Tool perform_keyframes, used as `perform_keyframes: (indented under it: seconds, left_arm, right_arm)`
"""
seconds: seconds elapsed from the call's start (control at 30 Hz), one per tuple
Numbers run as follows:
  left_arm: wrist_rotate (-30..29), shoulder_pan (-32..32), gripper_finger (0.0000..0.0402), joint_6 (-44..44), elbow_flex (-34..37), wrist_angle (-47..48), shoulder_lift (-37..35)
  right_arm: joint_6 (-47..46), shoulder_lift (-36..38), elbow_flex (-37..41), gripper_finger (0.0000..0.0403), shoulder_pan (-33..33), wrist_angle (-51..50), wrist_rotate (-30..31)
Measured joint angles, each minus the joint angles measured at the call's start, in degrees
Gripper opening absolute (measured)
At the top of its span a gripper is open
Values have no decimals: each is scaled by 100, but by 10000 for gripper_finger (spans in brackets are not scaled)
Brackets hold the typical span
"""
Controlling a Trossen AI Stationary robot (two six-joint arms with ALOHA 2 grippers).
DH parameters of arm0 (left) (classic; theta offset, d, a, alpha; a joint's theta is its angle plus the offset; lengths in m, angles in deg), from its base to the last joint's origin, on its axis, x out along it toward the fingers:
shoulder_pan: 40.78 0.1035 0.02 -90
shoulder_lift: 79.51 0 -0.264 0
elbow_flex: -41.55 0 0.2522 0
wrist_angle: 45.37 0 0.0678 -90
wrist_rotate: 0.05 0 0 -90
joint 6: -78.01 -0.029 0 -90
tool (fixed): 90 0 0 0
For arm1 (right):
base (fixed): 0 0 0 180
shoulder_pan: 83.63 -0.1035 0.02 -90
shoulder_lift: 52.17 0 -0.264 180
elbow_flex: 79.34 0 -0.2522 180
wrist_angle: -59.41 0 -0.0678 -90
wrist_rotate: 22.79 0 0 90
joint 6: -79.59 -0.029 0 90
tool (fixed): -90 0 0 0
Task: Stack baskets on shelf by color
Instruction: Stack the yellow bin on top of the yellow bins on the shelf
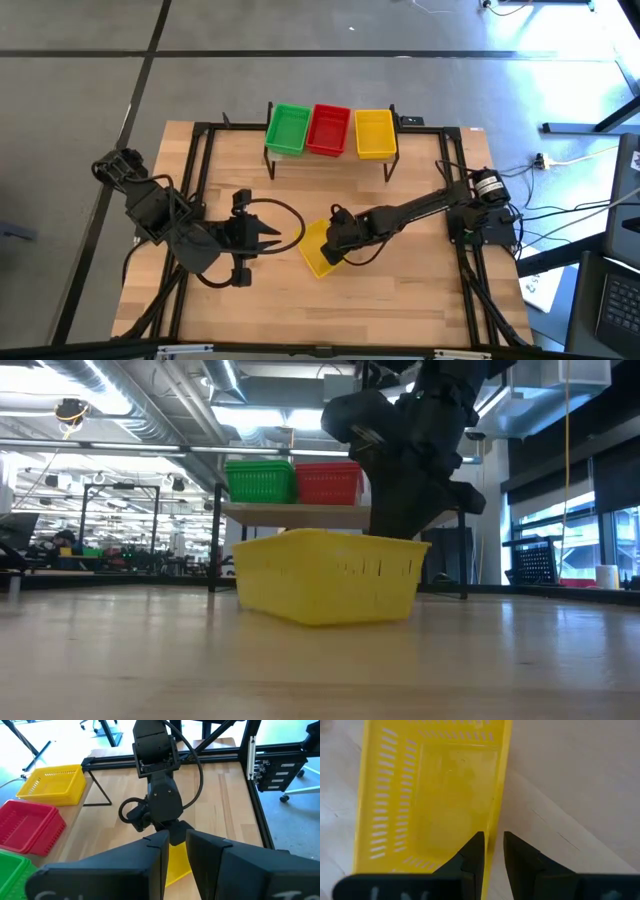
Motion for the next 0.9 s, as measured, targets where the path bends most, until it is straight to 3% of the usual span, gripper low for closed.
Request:
perform_keyframes:
  seconds: [0.3,0.5,0.67,0.9]
  left_arm:
    - [0,0,57,0,0,-4,2]
    - [0,-4,57,3,0,-11,4]
    - [-2,-2,57,2,0,-7,4]
    - [-2,-4,57,4,0,199,6]
  right_arm:
    - [310,-149,0,69,150,45,13]
    - [528,-535,0,67,263,118,-399]
    - [759,-540,-2,12,284,121,-333]
    - [728,-349,-334,2,284,-418,-207]
